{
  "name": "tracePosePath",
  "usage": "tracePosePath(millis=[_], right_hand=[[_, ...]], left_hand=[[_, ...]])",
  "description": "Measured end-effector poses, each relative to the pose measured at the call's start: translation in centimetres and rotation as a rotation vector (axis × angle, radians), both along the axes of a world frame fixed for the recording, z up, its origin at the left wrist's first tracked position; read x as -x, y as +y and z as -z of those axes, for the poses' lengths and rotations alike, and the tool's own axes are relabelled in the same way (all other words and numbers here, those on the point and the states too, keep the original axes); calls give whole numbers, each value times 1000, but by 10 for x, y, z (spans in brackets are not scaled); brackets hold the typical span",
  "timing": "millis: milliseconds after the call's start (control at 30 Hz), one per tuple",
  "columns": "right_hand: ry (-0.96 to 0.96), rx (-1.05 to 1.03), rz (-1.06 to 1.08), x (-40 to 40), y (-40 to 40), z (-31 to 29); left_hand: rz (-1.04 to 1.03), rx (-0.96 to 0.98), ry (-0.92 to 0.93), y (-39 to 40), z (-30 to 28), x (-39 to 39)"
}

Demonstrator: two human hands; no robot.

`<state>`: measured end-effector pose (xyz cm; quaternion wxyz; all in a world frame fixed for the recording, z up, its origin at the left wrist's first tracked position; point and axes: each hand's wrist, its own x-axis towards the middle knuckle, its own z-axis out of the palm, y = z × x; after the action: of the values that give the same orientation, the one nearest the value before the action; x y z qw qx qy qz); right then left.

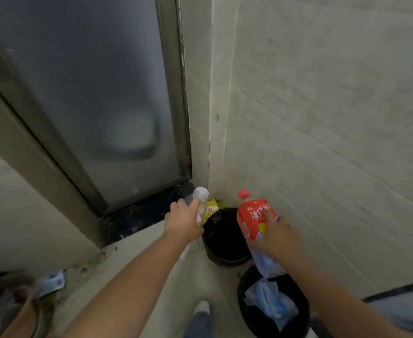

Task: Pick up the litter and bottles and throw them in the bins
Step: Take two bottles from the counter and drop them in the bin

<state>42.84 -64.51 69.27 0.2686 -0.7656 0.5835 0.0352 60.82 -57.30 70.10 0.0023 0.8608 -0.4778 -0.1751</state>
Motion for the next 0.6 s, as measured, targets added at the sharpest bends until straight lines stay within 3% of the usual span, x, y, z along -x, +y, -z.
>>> tracePosePath(millis=[200, 367, 600], right_hand=[[34, -331, 248, -51, -118, 113], [-87, -603, 441, -69, -177, 241], [-121, -693, 519, -72, -218, 424]], left_hand=[[-131, -118, 349, -132, 108, -53], [-246, -241, 532, -197, 239, -58], [-290, -340, 661, -244, 433, -36]])
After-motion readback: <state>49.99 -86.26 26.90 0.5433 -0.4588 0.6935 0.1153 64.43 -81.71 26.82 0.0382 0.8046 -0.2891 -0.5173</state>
